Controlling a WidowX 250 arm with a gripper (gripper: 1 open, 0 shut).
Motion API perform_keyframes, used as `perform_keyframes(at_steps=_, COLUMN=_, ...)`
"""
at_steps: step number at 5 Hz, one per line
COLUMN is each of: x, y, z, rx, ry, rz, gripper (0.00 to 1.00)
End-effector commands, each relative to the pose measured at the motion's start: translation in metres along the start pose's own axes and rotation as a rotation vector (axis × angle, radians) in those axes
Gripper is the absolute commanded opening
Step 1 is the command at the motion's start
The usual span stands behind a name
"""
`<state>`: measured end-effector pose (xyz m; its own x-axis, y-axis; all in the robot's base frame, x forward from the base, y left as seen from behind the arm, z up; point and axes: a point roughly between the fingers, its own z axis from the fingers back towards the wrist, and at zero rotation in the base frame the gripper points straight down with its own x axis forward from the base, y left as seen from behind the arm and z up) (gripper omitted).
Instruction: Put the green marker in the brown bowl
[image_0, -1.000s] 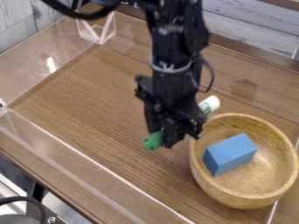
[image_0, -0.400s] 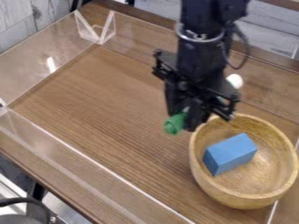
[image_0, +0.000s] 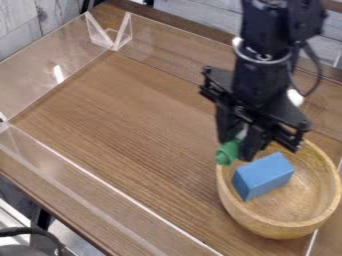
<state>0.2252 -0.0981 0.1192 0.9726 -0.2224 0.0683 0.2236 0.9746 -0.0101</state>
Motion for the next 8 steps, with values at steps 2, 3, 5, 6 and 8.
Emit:
perform_keyframes(at_steps=2, x=0.0147, y=-0.0088, z=0.01, rx=-0.006, ry=-0.083, rz=0.004, gripper=0.0)
perform_keyframes(at_steps=3, x=0.0153, y=-0.0085, z=0.0102, rx=-0.009, ry=-0.091, rz=0.004, gripper=0.0)
perform_keyframes(at_steps=5, x=0.0166, y=-0.0084, z=0.0097, rx=-0.015, ry=-0.105, rz=0.005, gripper=0.0)
perform_keyframes(at_steps=6, x=0.0173, y=-0.0083, z=0.0096, rx=-0.018, ry=-0.112, rz=0.005, gripper=0.0)
perform_keyframes(at_steps=8, x=0.0187, y=-0.0082, z=0.0087, rx=-0.022, ry=-0.122, rz=0.002, gripper=0.0)
